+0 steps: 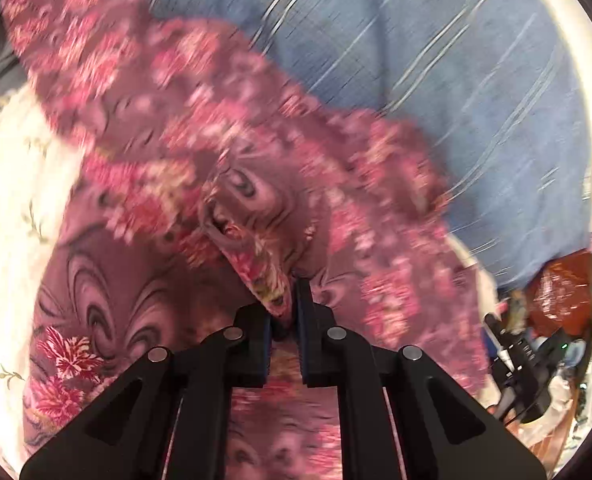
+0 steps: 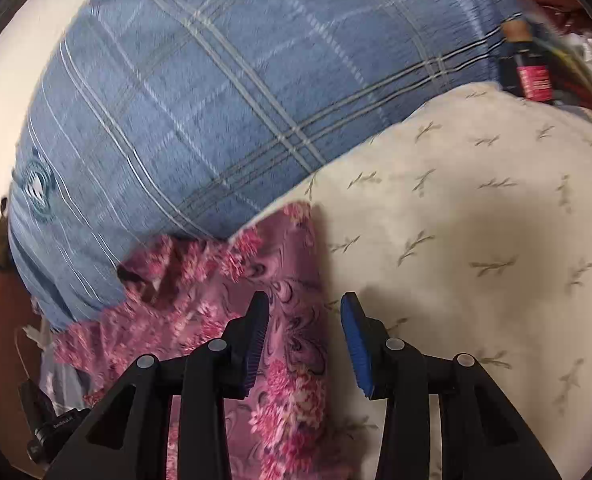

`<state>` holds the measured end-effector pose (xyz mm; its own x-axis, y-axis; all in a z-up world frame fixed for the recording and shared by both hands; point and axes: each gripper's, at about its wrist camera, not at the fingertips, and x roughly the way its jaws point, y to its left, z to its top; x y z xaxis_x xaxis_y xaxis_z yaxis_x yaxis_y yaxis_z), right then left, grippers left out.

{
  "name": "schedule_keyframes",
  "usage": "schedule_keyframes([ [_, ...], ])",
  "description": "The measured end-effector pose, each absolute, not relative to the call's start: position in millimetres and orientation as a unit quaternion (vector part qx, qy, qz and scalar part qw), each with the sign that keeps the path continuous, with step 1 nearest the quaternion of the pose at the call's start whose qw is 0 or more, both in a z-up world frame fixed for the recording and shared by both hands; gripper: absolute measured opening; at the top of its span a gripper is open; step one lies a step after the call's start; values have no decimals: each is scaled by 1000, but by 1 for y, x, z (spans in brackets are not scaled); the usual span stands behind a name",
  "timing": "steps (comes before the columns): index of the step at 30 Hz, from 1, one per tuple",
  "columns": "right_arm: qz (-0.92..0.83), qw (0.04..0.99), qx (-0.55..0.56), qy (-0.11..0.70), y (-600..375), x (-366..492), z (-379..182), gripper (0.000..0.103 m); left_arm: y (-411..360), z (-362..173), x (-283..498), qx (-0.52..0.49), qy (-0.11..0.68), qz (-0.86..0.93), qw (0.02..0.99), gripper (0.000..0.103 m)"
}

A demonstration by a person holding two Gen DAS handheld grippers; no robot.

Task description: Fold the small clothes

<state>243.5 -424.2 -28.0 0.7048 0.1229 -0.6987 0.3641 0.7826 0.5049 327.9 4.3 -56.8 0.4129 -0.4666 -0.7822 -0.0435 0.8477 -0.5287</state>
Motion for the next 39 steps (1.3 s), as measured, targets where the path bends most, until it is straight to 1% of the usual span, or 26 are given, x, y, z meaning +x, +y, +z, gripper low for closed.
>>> schedule_keyframes([
  [2,-84,867,281,403,-413,250,-37,18,6,-53,327,-251,519,-135,806,8],
  [3,-90,870,270,401,-411,248,-35,17,10,-49,325,-257,516,-137,806,8],
  [5,-91,872,276,394,-411,239,-26,22,19,-36,317,-265,502,-145,811,8],
  [9,-41,897,292,330,-405,210,1,23,34,-2,297,-259,453,-143,841,9],
  [10,-28,899,291,327,-402,206,3,28,32,1,296,-257,450,-152,842,16],
  [11,-9,895,297,334,-397,204,-1,34,25,4,300,-249,453,-166,840,30],
  [13,-9,874,303,379,-389,207,-24,39,5,-2,314,-221,468,-159,840,45],
  [14,-20,866,300,399,-387,208,-37,39,-5,-9,323,-204,482,-157,837,46],
  [16,-28,884,288,367,-384,198,-33,38,-23,-37,340,-174,531,-149,816,45],
  [17,-42,881,284,377,-381,197,-29,39,-28,-50,344,-168,545,-142,809,45],
  [18,-43,884,290,365,-379,194,-23,40,-29,-48,342,-160,526,-142,824,46],
  [19,-35,889,297,346,-377,189,-17,40,-32,-45,342,-150,523,-142,827,48],
  [20,-21,897,299,326,-373,187,-11,43,-33,-45,343,-150,527,-143,824,51],
  [21,-7,901,294,319,-366,187,-7,47,-33,-45,343,-156,526,-144,824,53],
  [22,3,900,292,323,-362,191,-8,56,-32,-46,344,-159,527,-147,822,53],
  [23,19,890,296,347,-355,200,-18,60,-29,-45,344,-163,528,-149,820,53],
  [24,21,876,301,377,-352,207,-33,61,-25,-44,346,-171,530,-156,816,54],
  [25,19,872,298,388,-348,208,-43,62,-19,-41,341,-178,531,-164,812,54],
  [26,14,895,274,351,-343,202,-42,65,-11,-38,343,-191,533,-173,806,54],
  [27,18,902,255,348,-336,199,-42,68,-1,-35,346,-202,532,-176,803,54],
  [29,10,903,242,354,-333,200,-41,68,25,-26,353,-215,521,-167,809,54],
  [31,12,904,241,352,-331,200,-43,69,56,-18,360,-222,507,-141,821,57],
  [39,19,905,251,344,-332,197,-45,71,227,-6,430,-257,475,14,842,57],
])
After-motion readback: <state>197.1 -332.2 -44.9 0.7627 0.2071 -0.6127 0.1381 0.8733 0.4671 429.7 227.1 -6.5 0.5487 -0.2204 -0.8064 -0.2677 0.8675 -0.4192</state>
